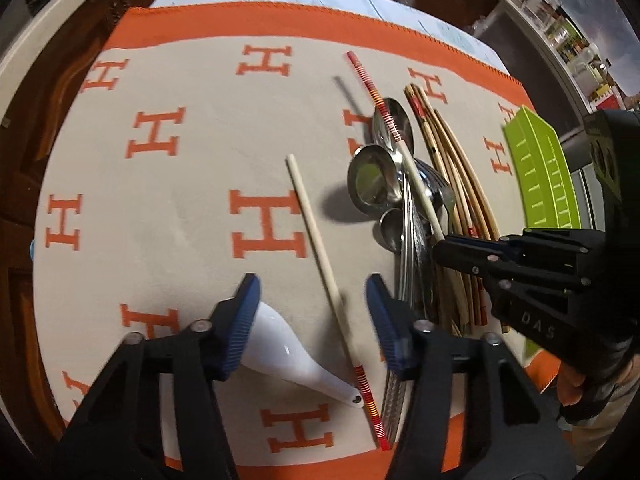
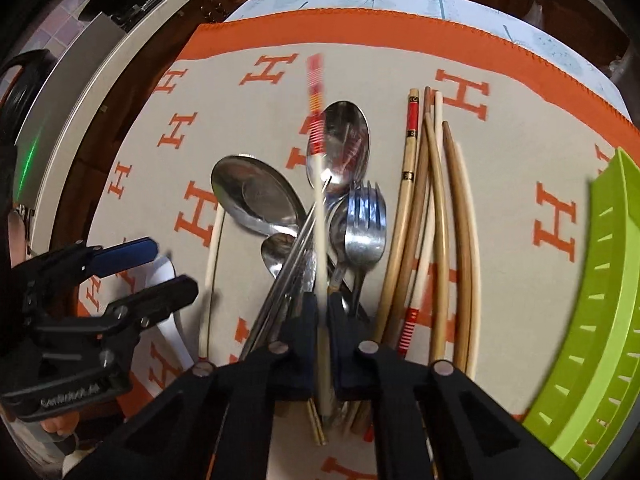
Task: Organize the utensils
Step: 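Grasp a red-banded chopstick from the pile with the right gripper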
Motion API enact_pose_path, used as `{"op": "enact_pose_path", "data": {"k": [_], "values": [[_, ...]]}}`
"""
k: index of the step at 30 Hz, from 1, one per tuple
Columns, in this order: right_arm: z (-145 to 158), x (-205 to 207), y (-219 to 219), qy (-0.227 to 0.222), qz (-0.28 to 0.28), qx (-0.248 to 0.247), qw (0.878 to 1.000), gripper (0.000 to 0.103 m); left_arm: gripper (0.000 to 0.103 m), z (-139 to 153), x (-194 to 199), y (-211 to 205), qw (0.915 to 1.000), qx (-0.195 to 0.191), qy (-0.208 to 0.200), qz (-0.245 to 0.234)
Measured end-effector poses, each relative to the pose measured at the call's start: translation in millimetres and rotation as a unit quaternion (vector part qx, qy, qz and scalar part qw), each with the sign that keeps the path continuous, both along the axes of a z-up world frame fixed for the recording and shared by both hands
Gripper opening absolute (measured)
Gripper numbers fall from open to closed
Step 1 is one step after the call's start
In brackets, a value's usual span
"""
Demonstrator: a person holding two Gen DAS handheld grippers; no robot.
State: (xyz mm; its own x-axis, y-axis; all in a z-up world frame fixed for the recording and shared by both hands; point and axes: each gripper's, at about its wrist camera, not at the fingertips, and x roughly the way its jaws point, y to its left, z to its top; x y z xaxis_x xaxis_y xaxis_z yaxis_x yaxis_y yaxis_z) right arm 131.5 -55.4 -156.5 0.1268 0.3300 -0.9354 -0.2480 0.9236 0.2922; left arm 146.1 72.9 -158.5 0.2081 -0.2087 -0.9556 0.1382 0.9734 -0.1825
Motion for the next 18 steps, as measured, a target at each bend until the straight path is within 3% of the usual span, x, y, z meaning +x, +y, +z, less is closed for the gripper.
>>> {"op": "enact_pose_path", "data": {"k": [7,12,13,14,16,18], "values": [[11.6,-17.7,-19.8,-0.006,-0.026,0.047,0.999,0.005,0.04,-8.8,1.9,-15.3,0.9997,0.006,0.019,-0.012],[21.4,-32.6,-46.3,-0.013,-0.059,0.084,0.995,0.005,0.035,-23.9,1.0,-31.2,0.9983,0.03,0.042,-0.027],[22.0,-34.1,-46.3,-0.017,-0.064,0.089,0.994,0.005,0.034,-23.2,-0.1,-35.7,0.9982,0.04,0.031,-0.031],[24.9,-37.8,-52.2,-0.02,-0.072,0.097,0.992,0.005,0.031,-24.3,-0.7,-39.4,0.9975,0.053,0.03,-0.035],[30.3,-45.8,-59.5,-0.028,-0.086,0.112,0.99,0.005,0.009,-24.9,-1.1,-44.8,0.9963,0.077,0.02,-0.032],[36.4,-53.6,-72.3,-0.037,-0.104,0.129,0.985,0.005,0.008,-25.5,0.7,-45.0,0.9971,0.068,0.023,-0.022]]}}
